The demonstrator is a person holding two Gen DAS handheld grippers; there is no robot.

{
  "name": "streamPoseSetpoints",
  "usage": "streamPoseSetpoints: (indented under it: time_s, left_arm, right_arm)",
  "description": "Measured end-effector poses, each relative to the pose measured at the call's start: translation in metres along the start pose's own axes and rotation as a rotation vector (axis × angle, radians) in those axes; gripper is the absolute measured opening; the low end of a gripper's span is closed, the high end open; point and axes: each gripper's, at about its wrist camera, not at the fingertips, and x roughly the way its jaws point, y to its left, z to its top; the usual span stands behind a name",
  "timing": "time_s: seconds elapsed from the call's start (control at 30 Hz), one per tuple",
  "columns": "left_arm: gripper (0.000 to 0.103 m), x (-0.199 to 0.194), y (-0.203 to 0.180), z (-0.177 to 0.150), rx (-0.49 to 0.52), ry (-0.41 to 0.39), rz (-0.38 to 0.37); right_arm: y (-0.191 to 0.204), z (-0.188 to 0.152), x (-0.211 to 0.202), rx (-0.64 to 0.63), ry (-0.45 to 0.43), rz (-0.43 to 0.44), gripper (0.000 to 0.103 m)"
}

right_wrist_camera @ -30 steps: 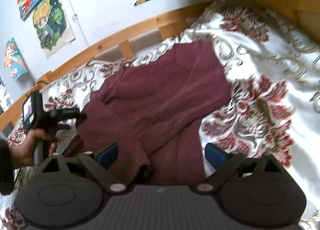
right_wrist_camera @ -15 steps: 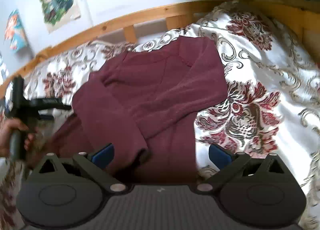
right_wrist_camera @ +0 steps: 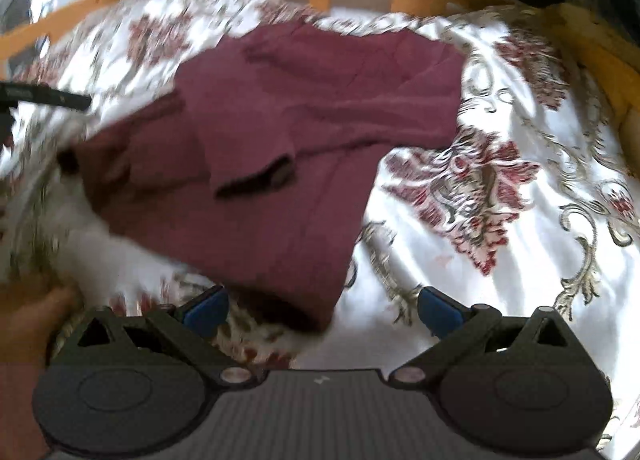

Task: Fold small clothes

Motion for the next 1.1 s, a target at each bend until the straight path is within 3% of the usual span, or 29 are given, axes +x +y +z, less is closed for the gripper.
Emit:
streamPoseSetpoints:
  time_s: [0.17, 0.3, 0.43, 0.77, 0.9, 0.93, 0.97, 1.0, 1.03, 1.07, 1.1]
  left_arm:
    - [0.102, -0.003, -0.009, -0.025, 0.096, 0.084, 0.022]
    - [0.102, 0.005, -0.023, -0.041, 0.182, 0.116, 0.099]
    - [0.102, 0.019, -0.044, -0.048, 0.324, 0.117, 0.203]
    - [0.101, 0.052, -0.06, -0.036, 0.424, 0.075, 0.329]
    - [0.08, 0.05, -0.068, -0.039, 0.508, 0.043, 0.391]
    - [0.074, 0.049, -0.069, -0.04, 0.515, 0.038, 0.397]
    - [0.069, 0.047, -0.07, -0.04, 0.516, 0.03, 0.401]
    - [0.055, 0.044, -0.07, -0.041, 0.515, 0.018, 0.398]
    - [0.047, 0.04, -0.07, -0.041, 0.517, 0.008, 0.385]
    - [0.033, 0.038, -0.071, -0.042, 0.523, 0.004, 0.371]
    - [0.021, 0.036, -0.073, -0.043, 0.532, 0.002, 0.355]
  right_arm:
    - [0.029, -0.01, 0.012, -0.217, -0.011, -0.138, 0.103]
    - [0.045, -0.013, 0.018, -0.287, -0.073, -0.202, 0.103]
    - [0.046, -0.008, 0.02, -0.295, -0.123, -0.238, 0.103]
    - [0.041, -0.009, 0.033, -0.288, -0.152, -0.259, 0.103]
    - [0.048, -0.011, 0.031, -0.346, -0.173, -0.281, 0.102]
    - [0.049, -0.012, 0.03, -0.362, -0.182, -0.286, 0.099]
    - [0.05, -0.012, 0.028, -0.372, -0.19, -0.28, 0.089]
    - [0.051, -0.013, 0.027, -0.378, -0.196, -0.272, 0.081]
    - [0.054, -0.013, 0.025, -0.387, -0.199, -0.271, 0.063]
    - [0.057, -0.014, 0.025, -0.405, -0.2, -0.271, 0.041]
    - [0.06, -0.015, 0.024, -0.42, -0.2, -0.265, 0.031]
